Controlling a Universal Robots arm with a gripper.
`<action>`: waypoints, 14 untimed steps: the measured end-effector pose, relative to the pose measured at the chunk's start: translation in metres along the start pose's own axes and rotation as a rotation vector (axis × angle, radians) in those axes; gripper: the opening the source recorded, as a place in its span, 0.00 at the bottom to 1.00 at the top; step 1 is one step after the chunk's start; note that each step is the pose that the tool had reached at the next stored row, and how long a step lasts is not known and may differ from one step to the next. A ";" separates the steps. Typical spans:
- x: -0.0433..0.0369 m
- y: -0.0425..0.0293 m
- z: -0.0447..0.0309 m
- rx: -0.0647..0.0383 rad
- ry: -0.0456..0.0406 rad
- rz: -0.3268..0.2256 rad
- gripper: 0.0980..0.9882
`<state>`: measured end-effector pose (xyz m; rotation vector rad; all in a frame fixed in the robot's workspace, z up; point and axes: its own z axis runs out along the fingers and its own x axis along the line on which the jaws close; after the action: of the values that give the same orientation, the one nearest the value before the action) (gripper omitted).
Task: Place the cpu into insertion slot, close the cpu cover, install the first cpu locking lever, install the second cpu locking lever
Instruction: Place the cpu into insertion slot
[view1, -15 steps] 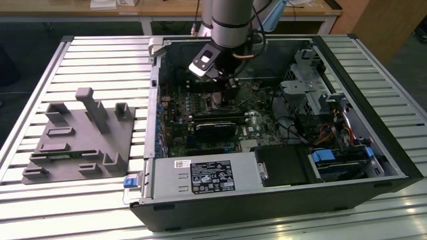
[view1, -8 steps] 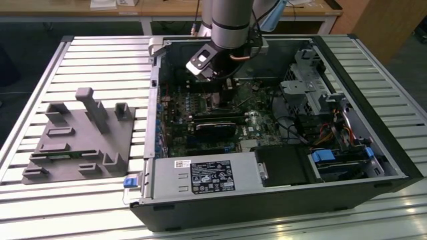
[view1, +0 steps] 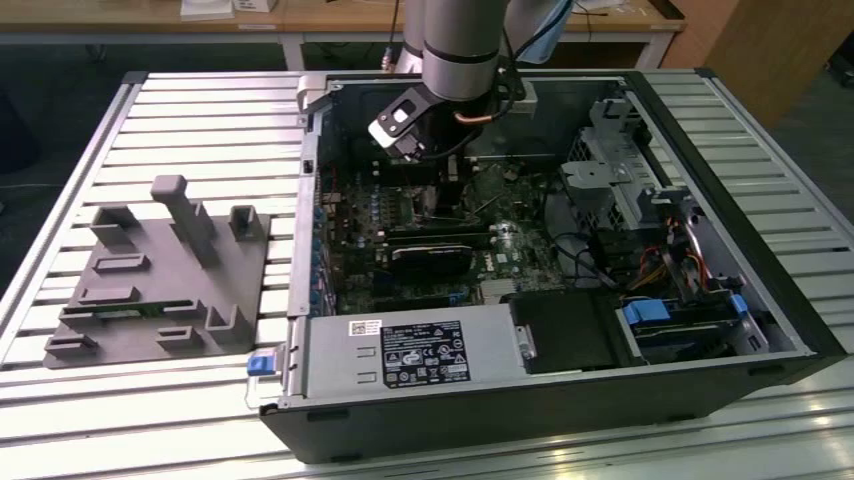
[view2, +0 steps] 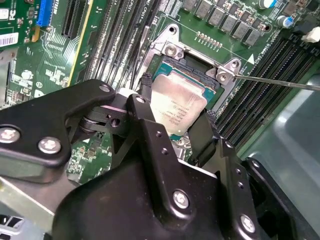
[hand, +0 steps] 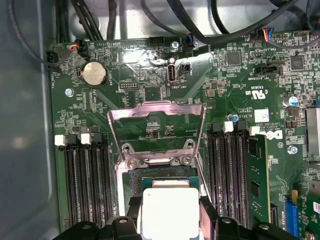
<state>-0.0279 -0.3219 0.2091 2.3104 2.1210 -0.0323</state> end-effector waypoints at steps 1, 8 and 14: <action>0.0000 0.0000 0.0010 0.000 0.0000 0.002 0.49; 0.0006 0.0000 0.0062 0.000 -0.0002 -0.020 0.49; 0.0024 -0.0001 0.0091 -0.001 -0.0006 -0.056 0.49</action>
<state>-0.0279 -0.3196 0.2000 2.2495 2.1845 -0.0319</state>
